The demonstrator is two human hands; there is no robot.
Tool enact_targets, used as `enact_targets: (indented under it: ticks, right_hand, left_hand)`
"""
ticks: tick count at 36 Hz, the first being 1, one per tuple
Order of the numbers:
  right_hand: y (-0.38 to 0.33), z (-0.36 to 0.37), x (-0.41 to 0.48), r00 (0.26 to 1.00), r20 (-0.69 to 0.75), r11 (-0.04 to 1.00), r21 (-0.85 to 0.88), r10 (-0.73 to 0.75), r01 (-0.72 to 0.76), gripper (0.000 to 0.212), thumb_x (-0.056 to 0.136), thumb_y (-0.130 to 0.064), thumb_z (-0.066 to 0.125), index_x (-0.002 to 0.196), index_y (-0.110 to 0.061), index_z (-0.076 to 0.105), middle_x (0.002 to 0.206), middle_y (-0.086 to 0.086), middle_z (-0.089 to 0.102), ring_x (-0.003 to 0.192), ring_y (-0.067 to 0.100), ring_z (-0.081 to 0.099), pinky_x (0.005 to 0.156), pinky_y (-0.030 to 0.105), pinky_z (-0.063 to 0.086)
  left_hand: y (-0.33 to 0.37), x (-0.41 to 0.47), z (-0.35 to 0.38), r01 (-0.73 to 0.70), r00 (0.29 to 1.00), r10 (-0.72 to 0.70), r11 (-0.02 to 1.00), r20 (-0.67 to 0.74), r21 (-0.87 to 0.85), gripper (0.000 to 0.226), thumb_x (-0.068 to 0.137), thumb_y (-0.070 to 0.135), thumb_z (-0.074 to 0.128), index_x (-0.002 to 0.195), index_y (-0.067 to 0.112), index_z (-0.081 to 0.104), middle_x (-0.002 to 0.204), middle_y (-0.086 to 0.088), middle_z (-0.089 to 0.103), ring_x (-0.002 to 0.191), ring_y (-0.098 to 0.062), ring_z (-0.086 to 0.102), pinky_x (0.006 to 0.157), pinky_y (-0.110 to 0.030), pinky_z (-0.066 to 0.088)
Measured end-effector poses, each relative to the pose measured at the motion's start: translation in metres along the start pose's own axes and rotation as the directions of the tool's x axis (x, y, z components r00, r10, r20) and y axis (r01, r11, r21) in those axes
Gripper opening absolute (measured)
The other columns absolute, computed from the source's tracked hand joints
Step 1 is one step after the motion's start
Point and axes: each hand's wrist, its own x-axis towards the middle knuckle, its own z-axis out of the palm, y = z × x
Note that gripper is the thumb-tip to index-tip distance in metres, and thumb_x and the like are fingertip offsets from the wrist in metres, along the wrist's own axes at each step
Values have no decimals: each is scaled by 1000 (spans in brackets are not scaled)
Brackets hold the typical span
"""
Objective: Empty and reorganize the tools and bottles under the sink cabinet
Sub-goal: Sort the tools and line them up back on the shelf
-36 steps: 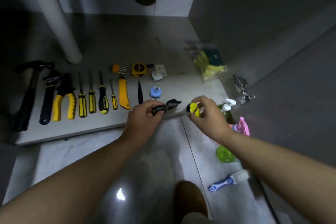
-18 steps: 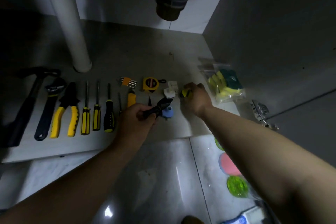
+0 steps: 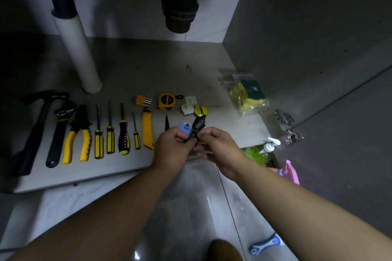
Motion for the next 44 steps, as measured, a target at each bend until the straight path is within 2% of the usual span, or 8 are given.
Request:
enact_targets:
  ticks: [4, 10, 17, 23, 30, 35, 39, 44]
  right_hand:
    - [3, -5, -1, 998, 3, 996, 67, 61, -61, 12, 100, -17, 57, 101, -11, 67, 79, 6, 71, 63, 14, 66, 65, 30, 59]
    - [13, -5, 1, 994, 101, 984, 167, 44, -60, 16, 96, -21, 63, 108, -14, 72, 86, 1, 73, 71, 9, 70, 69, 28, 57]
    - [19, -13, 19, 981, -192, 990, -142, -22, -6, 5, 90, -17, 68, 94, -15, 69, 87, 8, 74, 76, 19, 69, 63, 29, 55]
    - [17, -23, 43, 939, -258, 720, -693, -226, -17, 4, 87, -23, 66, 86, -22, 62, 94, 4, 69, 90, 25, 64, 72, 26, 45]
    - [21, -28, 43, 933, -222, 636, -772, -282, 9, 28, 91, -29, 67, 110, -10, 61, 109, 11, 61, 98, 30, 61, 81, 31, 49]
    - [50, -64, -13, 931, -123, 663, -734, -343, 147, 19, 90, -18, 66, 108, -13, 62, 92, 3, 62, 84, 21, 60, 73, 26, 43]
    - [108, -106, -74, 975, -121, 753, -655, -188, 64, 11, 90, -13, 66, 98, -18, 62, 67, -6, 57, 66, 16, 58, 70, 32, 51]
    - [176, -152, -141, 974, -168, 782, -582, 152, -222, 13, 88, -14, 68, 89, -24, 59, 87, 7, 62, 78, 26, 65, 61, 26, 47]
  left_hand:
    - [5, -7, 0, 14, 999, -17, 999, 46, 52, 8, 87, 12, 77, 89, 13, 70, 82, 1, 71, 77, -14, 67, 73, -26, 54]
    - [11, -4, 0, 25, 999, -29, 990, 25, 136, 10, 86, 18, 78, 82, 19, 68, 74, 6, 67, 70, -7, 64, 63, -21, 47]
    - [16, 5, -11, -2, 966, -90, 934, 242, 358, 7, 89, 18, 69, 93, 20, 75, 95, 2, 75, 95, -15, 69, 94, -33, 55]
    - [21, 7, -36, -162, 962, 19, 846, 274, 508, 14, 94, 17, 60, 92, 23, 72, 92, 9, 70, 86, -5, 64, 70, -18, 48]
    - [18, -10, -45, -314, 915, 48, 708, 400, 633, 11, 98, 23, 58, 95, 22, 69, 93, 7, 68, 88, -10, 63, 81, -31, 56]
    - [38, -24, -41, -461, 857, 84, 564, 508, 685, 11, 97, 25, 57, 95, 24, 68, 92, 7, 68, 86, -10, 62, 79, -34, 56]
    - [59, -41, -34, -538, 818, 87, 462, 568, 705, 10, 95, 28, 57, 93, 29, 66, 92, 11, 66, 86, -10, 63, 80, -36, 57]
    - [87, -73, -25, -609, 774, 46, 330, 632, 721, 8, 95, 31, 56, 97, 33, 64, 97, 10, 66, 88, -11, 63, 82, -39, 57]
